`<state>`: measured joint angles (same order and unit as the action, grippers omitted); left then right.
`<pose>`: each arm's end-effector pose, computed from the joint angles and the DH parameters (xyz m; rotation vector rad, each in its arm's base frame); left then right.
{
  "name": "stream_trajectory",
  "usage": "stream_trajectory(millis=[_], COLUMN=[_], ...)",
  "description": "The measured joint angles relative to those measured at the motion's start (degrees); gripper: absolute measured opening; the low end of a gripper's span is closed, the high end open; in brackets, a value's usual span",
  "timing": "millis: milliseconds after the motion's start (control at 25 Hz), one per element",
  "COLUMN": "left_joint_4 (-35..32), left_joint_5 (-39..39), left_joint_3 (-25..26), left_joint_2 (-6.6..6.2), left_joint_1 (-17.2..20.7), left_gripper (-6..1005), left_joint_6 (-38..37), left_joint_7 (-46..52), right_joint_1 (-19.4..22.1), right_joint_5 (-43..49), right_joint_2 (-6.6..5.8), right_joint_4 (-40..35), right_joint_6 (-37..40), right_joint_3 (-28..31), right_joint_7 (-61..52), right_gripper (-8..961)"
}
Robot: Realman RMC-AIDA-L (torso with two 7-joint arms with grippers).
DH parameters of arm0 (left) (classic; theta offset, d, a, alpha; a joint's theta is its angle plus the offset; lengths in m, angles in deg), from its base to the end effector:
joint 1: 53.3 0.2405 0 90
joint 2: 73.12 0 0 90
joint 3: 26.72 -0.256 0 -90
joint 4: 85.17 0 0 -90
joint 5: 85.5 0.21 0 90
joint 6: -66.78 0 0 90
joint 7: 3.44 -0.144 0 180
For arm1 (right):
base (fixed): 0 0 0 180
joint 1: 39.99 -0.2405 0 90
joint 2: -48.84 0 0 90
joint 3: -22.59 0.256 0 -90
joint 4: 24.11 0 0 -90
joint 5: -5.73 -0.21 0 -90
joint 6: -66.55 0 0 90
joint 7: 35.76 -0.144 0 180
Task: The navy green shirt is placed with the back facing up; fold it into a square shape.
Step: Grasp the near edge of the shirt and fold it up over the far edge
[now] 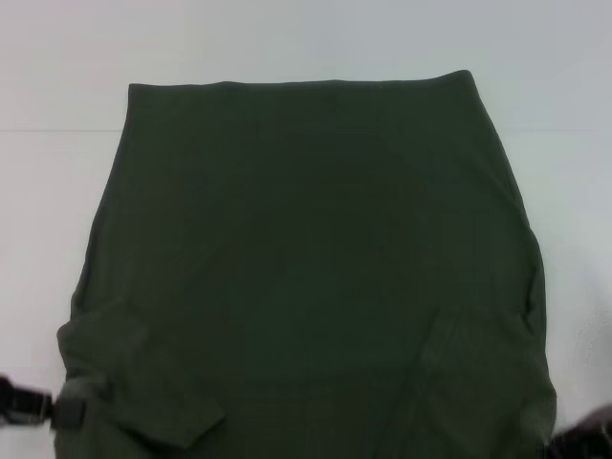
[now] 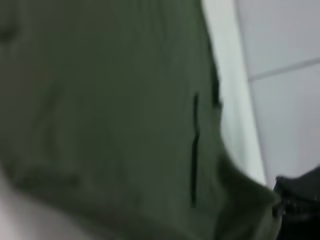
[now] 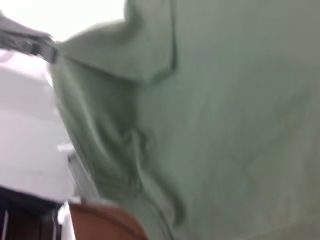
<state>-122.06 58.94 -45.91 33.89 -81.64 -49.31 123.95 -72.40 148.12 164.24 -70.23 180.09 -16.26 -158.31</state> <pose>-0.3276 0.2589 0.0927 2.2830 1.9475 0.4186 0.2794 0.2795 0.0337 2.5219 -1.5130 -0.0474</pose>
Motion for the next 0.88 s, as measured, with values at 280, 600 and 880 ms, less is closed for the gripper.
stream_trajectory(millis=[280,600,880], left_joint_4=[0.4,8.0,10.5], left_joint_5=[-10.5,-19.7,-25.9], left_joint_3=[4.2,10.7,13.0], left_joint_2=[0.65,1.28,4.75], left_joint_1=[0.0,0.5,0.5], left_gripper=[29,29,30], left_joint_6=[3.5,14.6,24.3], left_joint_7=[-0.3,-4.1,-9.9], right_joint_1=[0.5,2.7,3.4], right_joint_5=[-10.7,-20.8,-23.9], right_joint_2=[-1.85,-2.1,-0.6], right_joint_4=[-0.1,6.5,11.9], right_joint_6=[-1.2,-8.6,-19.6], right_joint_3=[9.2,17.7,18.3], right_joint_7=[3.5,11.9,18.1], right_gripper=[87,94,99])
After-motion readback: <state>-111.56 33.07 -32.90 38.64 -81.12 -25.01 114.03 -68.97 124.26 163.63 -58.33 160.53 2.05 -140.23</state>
